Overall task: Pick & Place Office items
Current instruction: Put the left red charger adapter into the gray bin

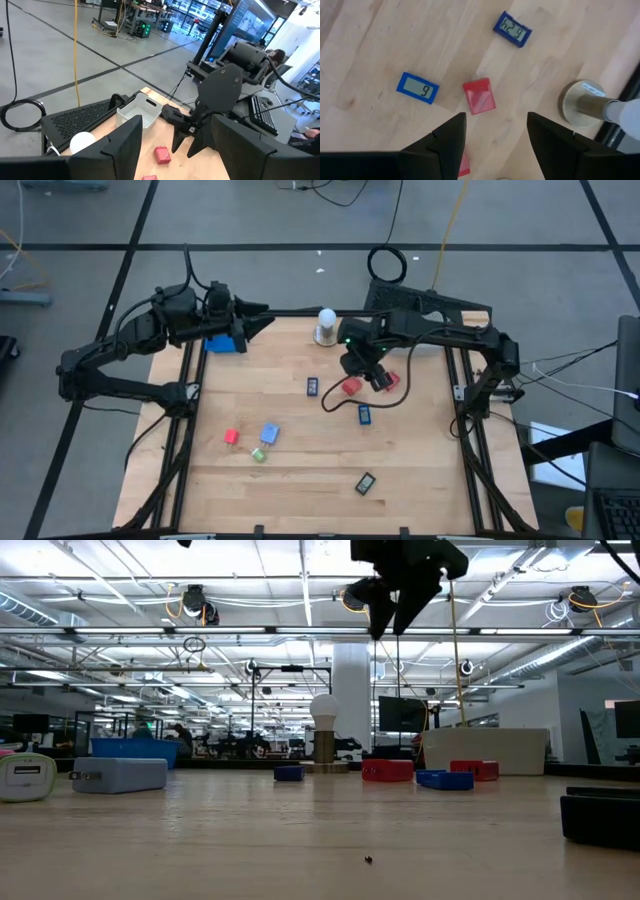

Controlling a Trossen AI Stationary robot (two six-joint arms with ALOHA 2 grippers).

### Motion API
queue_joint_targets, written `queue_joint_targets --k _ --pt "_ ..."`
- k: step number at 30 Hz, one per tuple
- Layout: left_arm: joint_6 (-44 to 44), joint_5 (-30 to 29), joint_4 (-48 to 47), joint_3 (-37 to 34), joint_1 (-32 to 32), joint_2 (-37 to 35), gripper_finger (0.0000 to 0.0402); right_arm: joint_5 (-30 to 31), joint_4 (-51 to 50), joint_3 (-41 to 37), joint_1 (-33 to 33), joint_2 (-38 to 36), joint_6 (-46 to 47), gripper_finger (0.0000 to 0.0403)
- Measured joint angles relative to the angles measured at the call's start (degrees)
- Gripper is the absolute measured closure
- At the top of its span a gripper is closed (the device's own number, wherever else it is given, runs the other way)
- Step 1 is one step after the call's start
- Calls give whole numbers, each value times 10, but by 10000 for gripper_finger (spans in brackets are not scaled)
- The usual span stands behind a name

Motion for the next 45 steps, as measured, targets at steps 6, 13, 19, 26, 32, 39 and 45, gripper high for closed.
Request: queue_joint_targets --k 6,13,19,26,32,39,45 --pt "0 0 -9 0 0 0 165 -1 -1 -1 0 18 21 202" --pt "-5 0 -27 0 0 0 165 2 45 -39 0 18 45 202" --pt "-15 0 -29 0 0 0 165 1 46 -50 12 18 30 202" --pt "-15 0 -28 0 0 0 165 -2 56 -50 24 18 49 202" --pt "-19 0 -28 0 0 0 165 -16 50 -50 21 18 76 192" --pt "-26 0 -27 0 0 0 165 -16 53 -50 21 18 76 142" --pt "-30 0 -27 0 0 0 165 -14 78 -72 19 17 103 79"
